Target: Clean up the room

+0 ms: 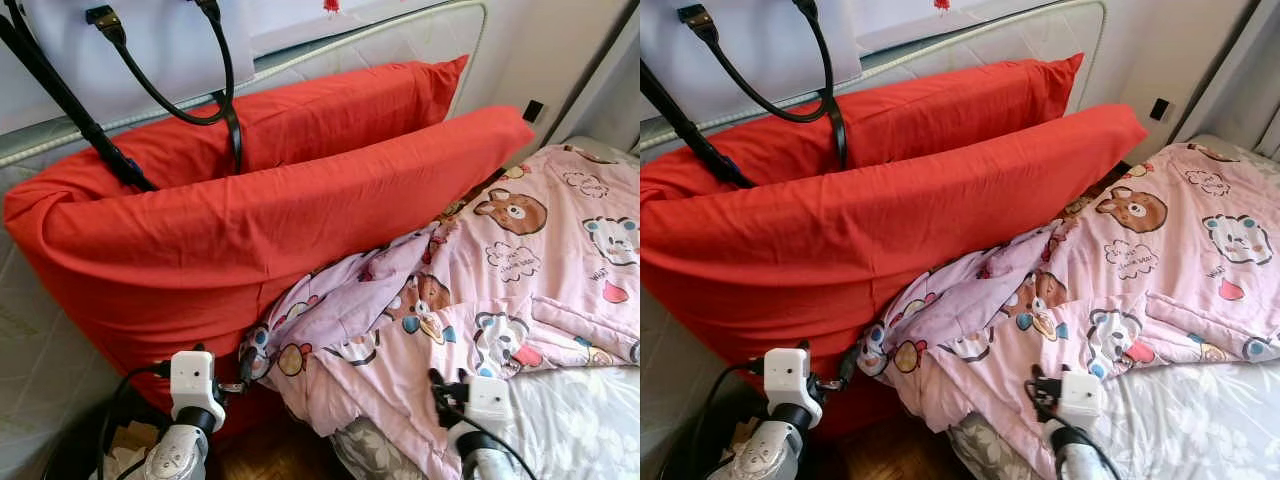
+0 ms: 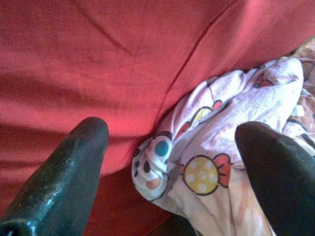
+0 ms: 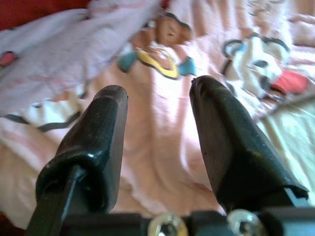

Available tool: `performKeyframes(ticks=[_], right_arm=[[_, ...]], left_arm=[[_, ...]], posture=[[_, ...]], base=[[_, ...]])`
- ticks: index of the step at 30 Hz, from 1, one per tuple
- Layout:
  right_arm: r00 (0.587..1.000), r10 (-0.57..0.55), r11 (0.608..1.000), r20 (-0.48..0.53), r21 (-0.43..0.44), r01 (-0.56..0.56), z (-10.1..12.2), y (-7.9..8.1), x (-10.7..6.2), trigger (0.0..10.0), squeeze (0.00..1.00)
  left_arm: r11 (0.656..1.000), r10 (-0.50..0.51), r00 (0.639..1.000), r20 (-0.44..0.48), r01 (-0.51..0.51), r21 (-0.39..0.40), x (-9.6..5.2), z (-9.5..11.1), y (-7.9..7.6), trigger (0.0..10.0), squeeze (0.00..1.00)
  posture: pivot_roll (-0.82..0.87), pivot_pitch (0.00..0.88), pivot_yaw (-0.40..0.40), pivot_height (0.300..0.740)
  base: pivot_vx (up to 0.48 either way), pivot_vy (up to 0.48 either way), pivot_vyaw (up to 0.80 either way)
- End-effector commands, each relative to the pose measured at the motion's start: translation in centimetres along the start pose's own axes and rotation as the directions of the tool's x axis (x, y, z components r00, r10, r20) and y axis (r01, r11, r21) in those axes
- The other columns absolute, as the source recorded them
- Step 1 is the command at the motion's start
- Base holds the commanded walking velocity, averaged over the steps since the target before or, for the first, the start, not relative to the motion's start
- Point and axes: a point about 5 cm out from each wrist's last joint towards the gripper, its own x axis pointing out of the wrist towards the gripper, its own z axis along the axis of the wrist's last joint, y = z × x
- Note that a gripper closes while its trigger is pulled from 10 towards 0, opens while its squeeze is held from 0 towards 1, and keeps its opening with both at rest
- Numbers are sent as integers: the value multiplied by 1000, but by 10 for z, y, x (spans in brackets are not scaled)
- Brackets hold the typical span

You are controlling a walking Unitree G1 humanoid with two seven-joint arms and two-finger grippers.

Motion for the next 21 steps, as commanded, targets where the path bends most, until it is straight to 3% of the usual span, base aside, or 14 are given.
performKeyframes(ticks=[1,9,16,21], right_arm=[[1000,-15,1000,-12,11,15,-4,0,-3,10000,0],[1000,10,1000,-16,11,-10,-2,13,1,10000,0],[999,39,999,-20,34,-39,-2,22,4,10000,0],[998,41,999,-46,36,-40,-1,24,9,10000,0]], left_arm=[[1000,-2,1000,-10,2,0,-1,0,-1,10000,0],[1000,-19,1000,-12,19,7,3,4,-5,10000,0],[1000,-11,1000,-11,11,8,5,7,-3,10000,0],[1000,-12,1000,-14,12,5,6,8,-3,10000,0]], posture=[[-89,101,-27,692],[-88,103,-28,687],[-80,127,-31,645],[-81,139,-27,645]], base=[[0,0,0],[0,0,0],[0,0,0],[0,0,0]])
